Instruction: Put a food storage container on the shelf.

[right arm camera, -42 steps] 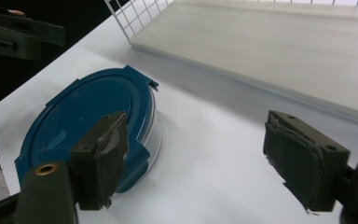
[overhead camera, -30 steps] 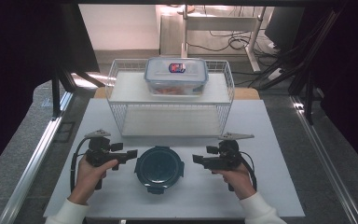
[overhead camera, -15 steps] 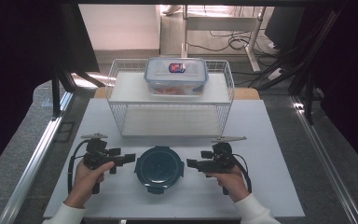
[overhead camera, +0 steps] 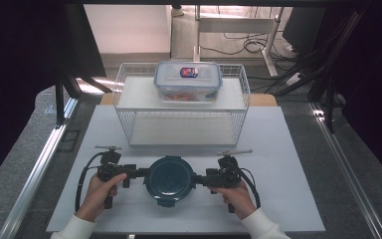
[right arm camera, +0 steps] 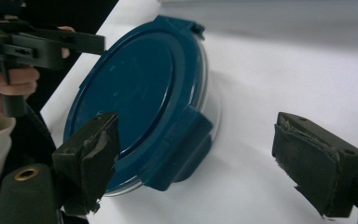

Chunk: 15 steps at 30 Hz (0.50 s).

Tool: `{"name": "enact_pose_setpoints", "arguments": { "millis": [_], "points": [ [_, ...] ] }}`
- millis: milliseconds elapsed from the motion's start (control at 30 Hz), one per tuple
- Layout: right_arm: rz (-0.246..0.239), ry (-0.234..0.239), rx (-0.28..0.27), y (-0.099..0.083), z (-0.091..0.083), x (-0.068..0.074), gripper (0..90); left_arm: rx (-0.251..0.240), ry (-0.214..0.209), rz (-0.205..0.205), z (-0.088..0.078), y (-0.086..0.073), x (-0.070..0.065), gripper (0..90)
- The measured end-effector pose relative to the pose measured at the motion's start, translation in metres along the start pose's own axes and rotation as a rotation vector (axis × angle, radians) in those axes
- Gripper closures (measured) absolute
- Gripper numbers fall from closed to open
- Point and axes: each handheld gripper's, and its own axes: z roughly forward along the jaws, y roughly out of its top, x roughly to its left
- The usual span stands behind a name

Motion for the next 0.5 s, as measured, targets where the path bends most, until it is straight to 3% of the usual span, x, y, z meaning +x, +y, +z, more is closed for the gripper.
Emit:
{"name": "enact_pose_setpoints", "arguments": {
  "millis": [233,300,367,500],
  "points": [
    [0.024,0.022,0.026,-0.004,0.014,0.005,14.6,0.032,-0.042,-0.039,0.011,-0.003,0.003,11.3],
    [0.029,0.025,0.038,-0.007,0.022,0.006,14.9,0.048,-0.078,-0.054,0.015,-0.005,0.004,11.5],
    [0.037,0.032,0.041,-0.008,0.024,0.006,15.2,0.052,-0.087,-0.058,0.016,-0.006,0.004,12.3],
    [0.088,0.069,0.042,-0.012,0.032,0.006,17.3,0.085,-0.123,-0.073,0.024,-0.008,0.003,15.1]
  ]
}}
